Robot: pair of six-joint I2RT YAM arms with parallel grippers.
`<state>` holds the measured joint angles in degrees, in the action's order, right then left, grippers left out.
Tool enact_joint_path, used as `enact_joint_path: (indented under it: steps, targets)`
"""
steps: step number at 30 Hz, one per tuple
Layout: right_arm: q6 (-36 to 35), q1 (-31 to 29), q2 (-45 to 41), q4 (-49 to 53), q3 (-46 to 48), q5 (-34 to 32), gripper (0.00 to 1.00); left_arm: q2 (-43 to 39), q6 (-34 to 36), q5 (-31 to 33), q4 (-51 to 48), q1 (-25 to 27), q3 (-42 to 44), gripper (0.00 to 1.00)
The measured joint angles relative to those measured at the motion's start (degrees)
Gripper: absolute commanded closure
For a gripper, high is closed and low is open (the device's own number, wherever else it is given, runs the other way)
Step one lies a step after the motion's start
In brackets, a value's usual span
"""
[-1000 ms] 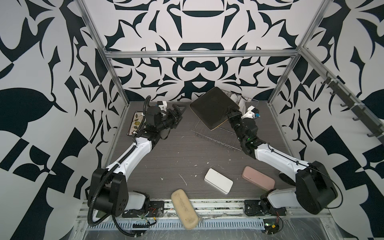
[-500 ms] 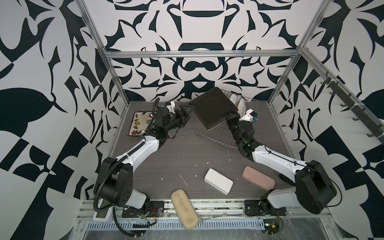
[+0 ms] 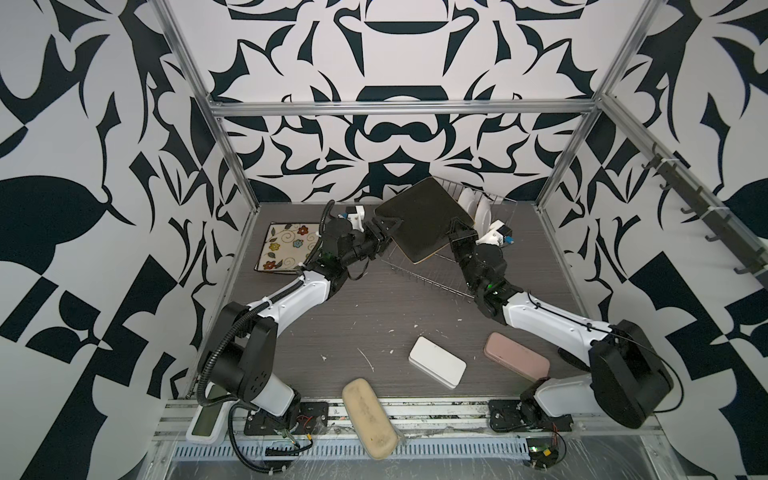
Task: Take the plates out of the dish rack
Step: 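Grasp the dark plate's edge nearest the left gripper while the right gripper holds it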
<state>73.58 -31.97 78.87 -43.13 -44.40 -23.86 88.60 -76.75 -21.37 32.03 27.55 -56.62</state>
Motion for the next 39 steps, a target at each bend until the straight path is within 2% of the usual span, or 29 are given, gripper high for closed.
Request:
enact_joint_path:
  steps: [4, 11, 23, 34, 39]
  targets:
    - [0.1, 0.0, 0.0, 0.0, 0.0, -0.1, 1.00, 0.2, -0.3, 0.2, 1.0, 0.3, 0.0, 0.51]
    - [1.3, 0.0, 0.3, 0.0, 0.0, -0.2, 1.00, 2.3, -1.9, 0.1, 3.2, 0.4, 0.0, 0.56]
    - [2.6, 0.0, 0.3, 0.0, 0.0, -0.3, 1.00, 3.1, -3.2, 0.1, 5.1, 0.5, 0.0, 0.72]
    - [3.0, -0.1, 0.3, 0.0, 0.2, -0.3, 1.00, 3.1, -3.4, -0.1, 5.5, 0.5, 0.0, 0.73]
    - [3.0, -0.2, 0.3, 0.1, 0.3, -0.4, 1.00, 3.2, -3.5, -0.2, 5.5, 0.6, 0.0, 0.68]
